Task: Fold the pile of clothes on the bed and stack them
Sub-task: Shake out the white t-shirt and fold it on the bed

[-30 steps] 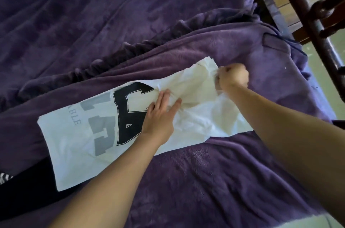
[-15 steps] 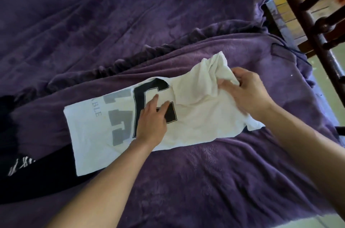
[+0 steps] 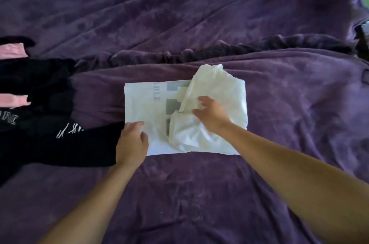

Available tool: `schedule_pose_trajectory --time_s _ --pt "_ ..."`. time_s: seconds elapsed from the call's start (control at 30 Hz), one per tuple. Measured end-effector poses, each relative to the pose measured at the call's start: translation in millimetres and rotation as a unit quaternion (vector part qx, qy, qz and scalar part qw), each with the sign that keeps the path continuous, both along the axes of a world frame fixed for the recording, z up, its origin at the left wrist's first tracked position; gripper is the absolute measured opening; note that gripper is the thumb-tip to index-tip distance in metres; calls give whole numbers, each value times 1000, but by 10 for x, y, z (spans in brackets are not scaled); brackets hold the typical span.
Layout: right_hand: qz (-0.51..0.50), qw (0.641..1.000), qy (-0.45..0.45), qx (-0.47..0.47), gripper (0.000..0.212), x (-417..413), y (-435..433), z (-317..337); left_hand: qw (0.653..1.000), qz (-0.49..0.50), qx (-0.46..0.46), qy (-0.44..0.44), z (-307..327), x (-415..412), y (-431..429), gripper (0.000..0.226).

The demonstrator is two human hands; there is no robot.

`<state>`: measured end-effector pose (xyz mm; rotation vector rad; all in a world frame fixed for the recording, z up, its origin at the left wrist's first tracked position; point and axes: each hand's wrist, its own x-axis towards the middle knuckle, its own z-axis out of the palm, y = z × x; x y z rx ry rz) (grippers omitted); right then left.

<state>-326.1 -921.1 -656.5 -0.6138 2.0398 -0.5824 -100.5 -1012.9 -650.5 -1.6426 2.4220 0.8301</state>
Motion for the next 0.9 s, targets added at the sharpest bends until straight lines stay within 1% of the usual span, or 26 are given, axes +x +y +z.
schedule_pose_trajectory --time_s 0.03,0.07,0.1,0.13,0.17,0.2,0.27,0.3,0.33,0.4,0.47,0.5,0.57,0.6,0.63,0.67,0.7,0.73,0.8,0.87,0.9 --pt "-19 998 56 -31 44 -49 112 -22 1000 -6 -3 21 -18 -47 23 35" --pt "-30 989 136 -57 37 -123 230 -26 999 -23 -7 40 -35 -115 68 33" --pt "-40 972 221 -74 34 -216 347 -10 997 -51 -11 54 -59 -201 132 32" --pt "-54 951 292 -83 36 -322 428 17 994 -87 -14 60 -94 -296 206 33" --pt "-74 936 333 -81 42 -434 459 23 991 -118 -14 59 -143 -397 280 36" --pt "-98 932 343 -62 51 -543 433 14 990 -132 -2 53 -202 -493 351 39" --pt "-129 946 298 4 64 -741 280 -37 994 -87 57 41 -306 -657 462 45" --pt "-121 954 270 33 62 -824 205 -83 994 -51 85 50 -346 -709 512 44" --pt "-91 962 253 55 55 -890 156 -136 992 -26 108 63 -379 -737 558 42" --pt "-28 964 251 81 41 -979 145 -219 986 -25 152 66 -413 -742 604 40" --pt "-14 956 273 107 42 -1020 148 -209 984 -40 167 53 -416 -687 556 37" --pt "-8 949 296 110 46 -1012 132 -183 987 -34 152 51 -393 -646 490 33" --pt "32 925 371 71 59 -902 82 -84 997 15 60 50 -328 -536 293 23" --pt "63 907 416 21 63 -794 57 -18 997 65 5 45 -295 -457 177 26" --pt "99 886 451 -42 62 -667 40 25 991 124 -35 32 -267 -361 59 35" --pt "138 868 466 -98 60 -515 36 34 983 178 -47 10 -250 -259 -57 45" --pt "188 855 465 -133 58 -348 46 4 974 225 -33 -12 -255 -171 -167 55" --pt "248 847 451 -134 58 -187 55 -63 965 262 -1 -24 -281 -100 -263 65" --pt "358 838 409 -57 64 47 46 -284 950 305 62 -12 -384 -20 -407 79" --pt "411 821 395 20 71 142 38 -578 945 319 73 -2 -513 -17 -478 82" --pt "423 813 398 44 72 154 33 -712 946 317 71 -2 -581 -22 -494 77"
